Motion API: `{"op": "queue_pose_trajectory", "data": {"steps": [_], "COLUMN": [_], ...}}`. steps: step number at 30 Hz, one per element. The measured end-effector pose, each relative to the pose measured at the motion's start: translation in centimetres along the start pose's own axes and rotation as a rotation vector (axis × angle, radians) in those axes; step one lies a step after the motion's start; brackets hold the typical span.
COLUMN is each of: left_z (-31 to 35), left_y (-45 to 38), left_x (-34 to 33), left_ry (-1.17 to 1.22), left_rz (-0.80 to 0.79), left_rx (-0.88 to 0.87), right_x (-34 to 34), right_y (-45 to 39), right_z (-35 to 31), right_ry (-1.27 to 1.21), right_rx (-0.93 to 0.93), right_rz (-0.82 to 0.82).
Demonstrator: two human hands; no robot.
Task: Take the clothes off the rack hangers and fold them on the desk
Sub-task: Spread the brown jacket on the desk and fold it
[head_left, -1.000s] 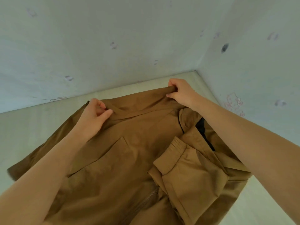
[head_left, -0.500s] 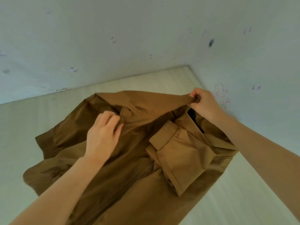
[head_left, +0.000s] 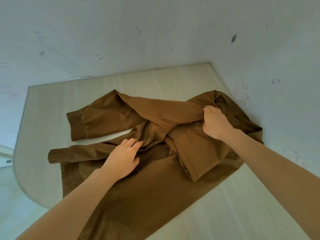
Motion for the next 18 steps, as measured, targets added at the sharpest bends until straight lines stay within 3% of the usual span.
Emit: {"op": "queue_pose_trajectory", "data": {"steps": [3,5,11,15,18], "left_z": [-3.1,-5.5,-10.6,-13.7,-16.3], "left_y": [1.4,2.2,3.9,4.0,4.3], "left_x": [1.9,2.9,3.9,3.9,2.7], "left_ry": [0.033,0.042,-0.046,0.093,0.007], "left_rz": [0.047,0.037,-0.083,-0.008,-0.109], "left_rx": [0.142,0.238,0.338,0.385,0.429], "right_x": [2.9,4.0,0.0,-2.2,-1.1], "right_y": [0.9,1.3,1.4,-0.5,-1.6], "right_z": [-3.9,-7.6,-20.3,-21.7,-21.1], "right_ry": [-0.032,-0.013,0.207,0.514,0.466], "right_rx": [0.129,0.279,0.767,0.717,0.619], "right_rz": [0.196,0.235,0.089,-0.07,-0.074]}}
Point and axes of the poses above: each hand's wrist, its own y-axis away from the middle knuckle, its own x-axis out of the back of the hand, z = x × y, the point moved 8 cm from there along -y, towards the middle knuckle, and after that the axes turned 9 degrees about x, right-handed, at the moved point
